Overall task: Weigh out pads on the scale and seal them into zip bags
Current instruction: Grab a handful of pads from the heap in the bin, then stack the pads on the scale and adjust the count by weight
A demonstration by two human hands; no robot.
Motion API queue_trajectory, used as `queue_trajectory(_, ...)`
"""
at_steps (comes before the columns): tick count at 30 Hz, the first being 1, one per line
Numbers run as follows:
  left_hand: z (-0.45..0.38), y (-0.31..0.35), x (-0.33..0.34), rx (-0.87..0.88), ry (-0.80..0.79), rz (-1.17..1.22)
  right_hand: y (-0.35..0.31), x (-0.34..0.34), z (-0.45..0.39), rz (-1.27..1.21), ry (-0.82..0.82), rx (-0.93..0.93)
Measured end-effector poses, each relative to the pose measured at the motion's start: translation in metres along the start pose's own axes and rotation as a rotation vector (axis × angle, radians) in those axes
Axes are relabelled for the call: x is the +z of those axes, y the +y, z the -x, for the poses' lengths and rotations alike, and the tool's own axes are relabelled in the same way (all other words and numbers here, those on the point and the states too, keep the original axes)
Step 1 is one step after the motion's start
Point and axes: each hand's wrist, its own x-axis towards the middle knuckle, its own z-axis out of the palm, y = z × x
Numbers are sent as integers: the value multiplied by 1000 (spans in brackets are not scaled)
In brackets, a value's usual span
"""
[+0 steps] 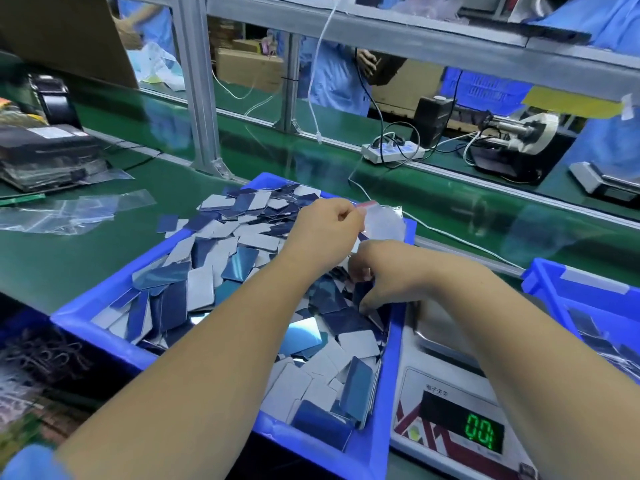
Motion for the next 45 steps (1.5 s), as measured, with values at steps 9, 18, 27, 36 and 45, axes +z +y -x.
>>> queue_trajectory(9, -1, 5, -7, 4, 135, 68, 9, -7, 19, -689, 357, 41)
queue_trajectory(18, 0, 4, -7, 8, 177, 99, -44, 23, 6, -382, 313, 171)
queue_trajectory(27, 2, 5, -7, 3, 157, 137, -47, 24, 4, -391, 212, 399)
queue_trajectory(36, 3, 6, -10, 28, 179, 190, -51, 31, 6, -842, 377, 453)
queue_trajectory(45, -3, 2, -12, 46, 201, 197, -57, 27, 10, -1441, 300, 508)
